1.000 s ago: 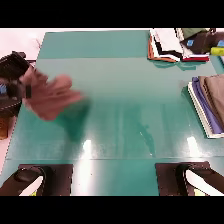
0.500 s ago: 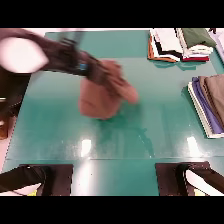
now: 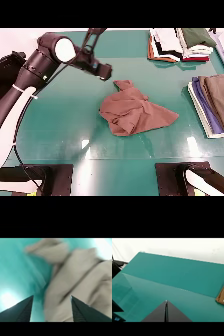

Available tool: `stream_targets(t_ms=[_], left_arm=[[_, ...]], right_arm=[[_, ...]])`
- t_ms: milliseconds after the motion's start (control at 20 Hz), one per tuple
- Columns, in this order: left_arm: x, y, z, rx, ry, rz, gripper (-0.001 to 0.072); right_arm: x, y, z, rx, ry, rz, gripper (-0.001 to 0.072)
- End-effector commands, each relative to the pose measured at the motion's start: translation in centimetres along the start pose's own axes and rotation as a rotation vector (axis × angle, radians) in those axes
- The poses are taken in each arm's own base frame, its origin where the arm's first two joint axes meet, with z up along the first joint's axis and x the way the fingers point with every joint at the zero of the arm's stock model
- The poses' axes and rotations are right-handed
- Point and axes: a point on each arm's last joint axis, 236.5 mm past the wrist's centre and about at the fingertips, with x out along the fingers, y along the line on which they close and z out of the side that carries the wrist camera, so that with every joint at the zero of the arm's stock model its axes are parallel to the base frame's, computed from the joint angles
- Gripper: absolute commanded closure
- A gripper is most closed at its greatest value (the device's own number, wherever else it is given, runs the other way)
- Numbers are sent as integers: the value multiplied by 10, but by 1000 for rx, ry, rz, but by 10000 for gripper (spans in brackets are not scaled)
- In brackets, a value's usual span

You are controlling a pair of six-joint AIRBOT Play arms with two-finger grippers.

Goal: Fold the shirts.

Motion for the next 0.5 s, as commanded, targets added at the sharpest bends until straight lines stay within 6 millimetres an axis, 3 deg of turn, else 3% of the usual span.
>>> stream_targets(t_ms=[0, 100, 300, 450], left_arm=[[35, 52, -41, -224, 76, -20, 159], [59, 56, -62, -289, 83, -37, 160], [104, 22, -83, -262, 131, -128, 160], [132, 9, -105, -268, 195, -148, 160]], right_arm=[[3, -1, -8, 7, 31, 6, 694], [10, -3, -15, 26, 60, 11, 695], [26, -11, -39, 75, 156, 23, 694], [35, -18, -71, 91, 284, 29, 695]])
